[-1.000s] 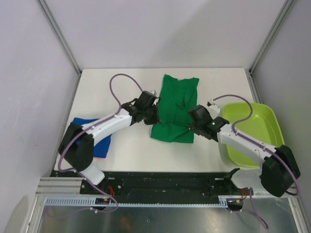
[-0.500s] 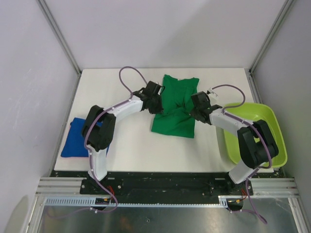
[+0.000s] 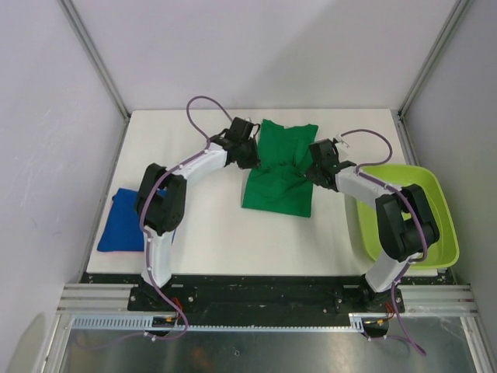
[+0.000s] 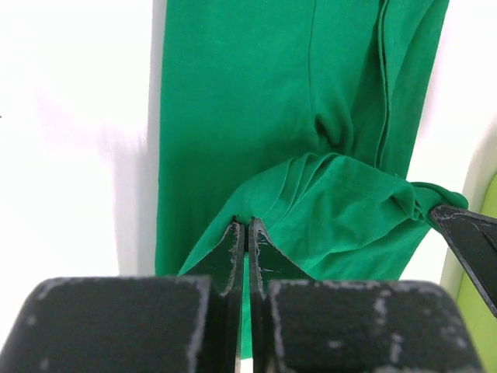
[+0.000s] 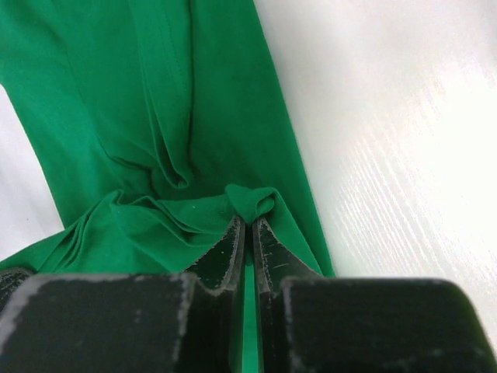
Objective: Fold and stack the t-shirts
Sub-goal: Fold the folded rectangular tshirt in 1/3 of the way
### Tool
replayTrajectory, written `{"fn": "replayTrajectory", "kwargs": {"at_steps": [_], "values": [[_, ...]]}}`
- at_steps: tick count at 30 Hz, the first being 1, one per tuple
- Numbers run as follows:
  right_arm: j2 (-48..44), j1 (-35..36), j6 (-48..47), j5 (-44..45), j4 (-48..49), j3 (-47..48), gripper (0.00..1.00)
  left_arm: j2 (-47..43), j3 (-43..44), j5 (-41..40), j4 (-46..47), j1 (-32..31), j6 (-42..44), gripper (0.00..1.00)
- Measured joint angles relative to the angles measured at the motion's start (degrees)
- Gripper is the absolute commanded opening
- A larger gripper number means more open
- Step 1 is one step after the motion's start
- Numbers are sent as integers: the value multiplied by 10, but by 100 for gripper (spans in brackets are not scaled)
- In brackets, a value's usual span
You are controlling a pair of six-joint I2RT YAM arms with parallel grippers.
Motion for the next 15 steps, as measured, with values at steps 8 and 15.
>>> {"fn": "replayTrajectory", "kwargs": {"at_steps": [8,15], "values": [[14,-14,-2,-5,1,6,0,38,43,15,0,10,10,0],[21,-28,-8,-13,2,10,0,55,64,27,0,19,12,0]]}}
